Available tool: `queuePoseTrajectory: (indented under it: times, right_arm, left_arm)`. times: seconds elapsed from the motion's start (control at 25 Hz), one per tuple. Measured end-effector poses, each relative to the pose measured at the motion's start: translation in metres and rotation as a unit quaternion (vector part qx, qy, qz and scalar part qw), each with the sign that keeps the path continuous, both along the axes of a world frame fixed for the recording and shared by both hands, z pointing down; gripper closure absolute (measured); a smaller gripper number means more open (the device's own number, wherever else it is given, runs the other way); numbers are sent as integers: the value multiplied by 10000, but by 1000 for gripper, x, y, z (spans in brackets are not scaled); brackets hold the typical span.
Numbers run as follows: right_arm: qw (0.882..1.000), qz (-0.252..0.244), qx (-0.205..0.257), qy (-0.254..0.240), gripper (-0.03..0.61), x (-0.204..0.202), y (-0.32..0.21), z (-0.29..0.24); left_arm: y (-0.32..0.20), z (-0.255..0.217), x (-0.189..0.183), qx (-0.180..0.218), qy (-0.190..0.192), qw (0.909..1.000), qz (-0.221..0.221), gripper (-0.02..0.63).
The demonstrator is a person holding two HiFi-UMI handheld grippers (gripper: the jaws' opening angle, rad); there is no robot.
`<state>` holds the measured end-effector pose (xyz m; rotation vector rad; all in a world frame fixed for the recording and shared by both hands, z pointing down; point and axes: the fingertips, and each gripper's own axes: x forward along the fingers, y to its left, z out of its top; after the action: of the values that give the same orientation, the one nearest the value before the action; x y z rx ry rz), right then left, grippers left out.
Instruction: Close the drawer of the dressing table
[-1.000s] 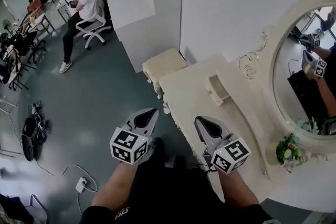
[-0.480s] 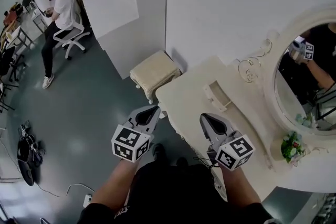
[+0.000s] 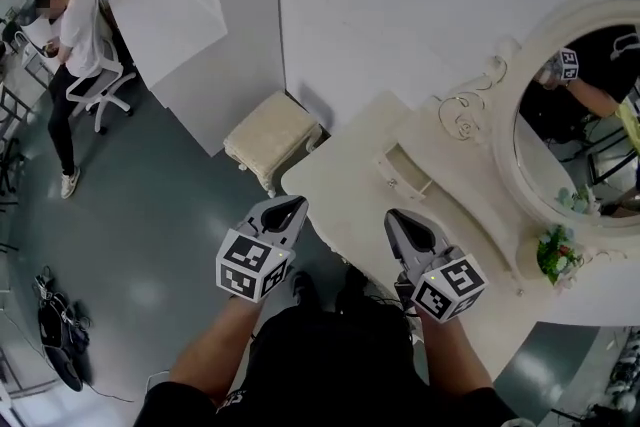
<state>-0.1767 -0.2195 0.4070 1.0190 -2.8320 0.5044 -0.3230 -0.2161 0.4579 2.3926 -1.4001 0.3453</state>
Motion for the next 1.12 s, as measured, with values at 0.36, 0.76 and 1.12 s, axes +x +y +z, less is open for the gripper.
queuePoseTrajectory:
  times: [0.36,0.76,1.12]
  right_arm:
    - [9997,198,-119,-44,566,36,-29,12]
    - [9991,243,-330,-132,566,61,-57,30]
    - [9974,372,-610,-125,566,83,-70,52]
  left_arm:
    - [-42,17,51,-175,-86,9989,418,606]
    - [-76,56,111,-455,-108,9953,846,525]
    - [-101,98,152,-722,-219,9905,1149,492]
